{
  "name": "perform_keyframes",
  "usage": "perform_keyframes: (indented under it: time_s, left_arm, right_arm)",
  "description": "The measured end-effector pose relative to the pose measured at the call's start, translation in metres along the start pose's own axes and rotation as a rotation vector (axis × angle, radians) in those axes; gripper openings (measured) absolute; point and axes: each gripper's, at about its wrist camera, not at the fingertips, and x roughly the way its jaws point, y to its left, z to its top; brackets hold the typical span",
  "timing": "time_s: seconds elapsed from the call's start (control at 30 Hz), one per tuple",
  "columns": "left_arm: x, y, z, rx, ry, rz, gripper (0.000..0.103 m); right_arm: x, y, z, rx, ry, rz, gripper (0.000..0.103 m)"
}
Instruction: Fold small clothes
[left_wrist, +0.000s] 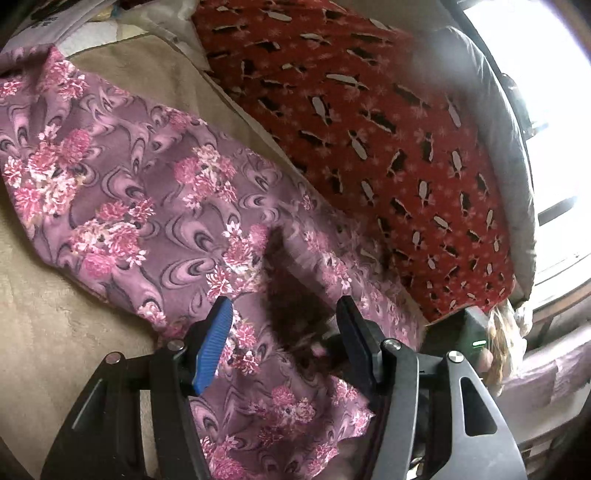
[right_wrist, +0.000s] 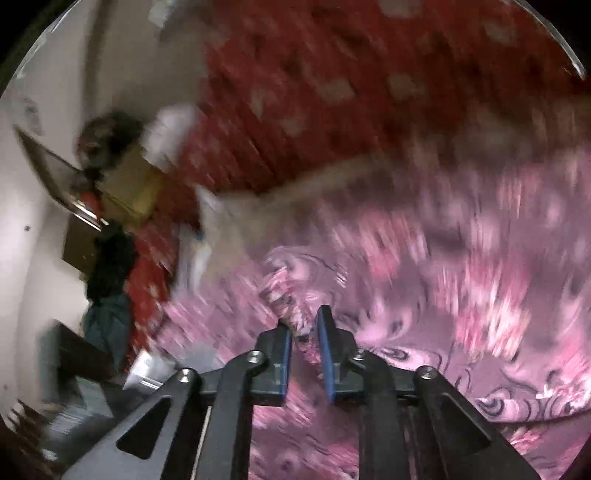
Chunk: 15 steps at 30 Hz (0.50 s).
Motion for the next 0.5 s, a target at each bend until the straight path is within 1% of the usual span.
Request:
perform_keyframes:
  time_s: [0.03, 0.1, 0.13, 0.17, 0.2, 0.23, 0.27, 0.33, 0.37, 0.4, 0.47, 0.5]
  left_arm:
    - [0.004, 0.000, -0.001, 0.002, 0.017, -0.002, 0.057]
    - [0.013, -0.001, -0.002, -0.006, 0.046, -0.015, 0.057]
    - [0.017, -0.003, -0.004, -0.010, 0.061, -0.024, 0.057]
    - [0.022, -0.005, -0.006, -0.012, 0.082, -0.033, 0.057]
    - [0.026, -0.008, -0.009, -0.006, 0.099, -0.040, 0.057]
    - [0.029, -0.012, -0.011, 0.004, 0.110, -0.039, 0.057]
    - [0.030, -0.016, -0.014, 0.015, 0.114, -0.032, 0.058]
    - [0.034, -0.022, -0.018, 0.038, 0.115, -0.006, 0.066]
    - [0.038, -0.023, -0.020, 0.043, 0.114, 0.014, 0.069]
    - [0.043, -0.023, -0.021, 0.039, 0.115, 0.035, 0.069]
    - [0.052, -0.019, -0.023, 0.022, 0.114, 0.063, 0.068]
    - [0.053, -0.018, -0.024, 0.011, 0.101, 0.066, 0.066]
  right_arm:
    - [-0.001, -0.004, -0.005, 0.000, 0.006, 0.020, 0.018]
    - [-0.019, -0.006, -0.012, -0.027, -0.017, 0.034, 0.021]
    - [-0.030, -0.007, -0.016, -0.043, -0.025, 0.024, 0.030]
    - [-0.042, -0.008, -0.020, -0.055, -0.042, -0.002, 0.048]
    - [-0.058, -0.012, -0.025, -0.072, -0.076, -0.023, 0.054]
    - [-0.073, -0.017, -0.031, -0.086, -0.100, -0.040, 0.057]
    - [-0.088, -0.023, -0.035, -0.095, -0.119, -0.060, 0.057]
    - [-0.116, -0.040, -0.042, -0.087, -0.167, -0.105, 0.057]
    - [-0.136, -0.053, -0.045, -0.070, -0.214, -0.131, 0.057]
    - [-0.149, -0.063, -0.044, -0.050, -0.256, -0.158, 0.057]
    - [-0.188, -0.090, -0.042, 0.024, -0.376, -0.228, 0.057]
    - [-0.207, -0.106, -0.040, 0.068, -0.441, -0.268, 0.057]
